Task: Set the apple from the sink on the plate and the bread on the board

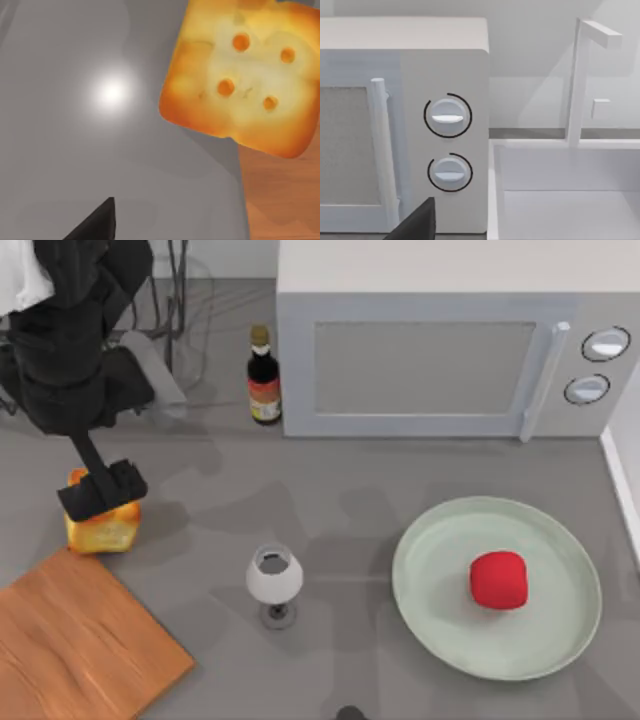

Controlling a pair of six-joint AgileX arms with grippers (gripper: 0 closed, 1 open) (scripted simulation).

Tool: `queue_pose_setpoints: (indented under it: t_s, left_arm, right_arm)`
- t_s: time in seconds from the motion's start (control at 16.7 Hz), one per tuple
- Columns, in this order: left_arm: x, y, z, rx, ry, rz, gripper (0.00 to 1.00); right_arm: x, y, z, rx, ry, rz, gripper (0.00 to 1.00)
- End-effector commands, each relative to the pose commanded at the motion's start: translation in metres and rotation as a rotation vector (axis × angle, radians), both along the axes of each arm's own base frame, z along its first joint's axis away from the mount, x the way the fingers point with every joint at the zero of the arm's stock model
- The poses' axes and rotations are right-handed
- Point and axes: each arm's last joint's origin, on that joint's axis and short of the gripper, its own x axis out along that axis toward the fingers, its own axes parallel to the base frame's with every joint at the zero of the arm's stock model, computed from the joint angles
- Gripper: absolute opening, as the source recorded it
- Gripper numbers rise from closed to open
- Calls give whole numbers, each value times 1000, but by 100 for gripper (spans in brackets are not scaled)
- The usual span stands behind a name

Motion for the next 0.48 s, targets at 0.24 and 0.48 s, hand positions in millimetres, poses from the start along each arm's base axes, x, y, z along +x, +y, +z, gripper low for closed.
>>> queue_pose_setpoints:
  t_s: [0.24,0.48]
  left_arm:
    - [36,-27,-33,101,202,-143,100]
    - [49,-39,-48,141,278,-205,100]
  right_arm:
    - [0,0,0,0,0,0,100]
    - [0,0,0,0,0,0,100]
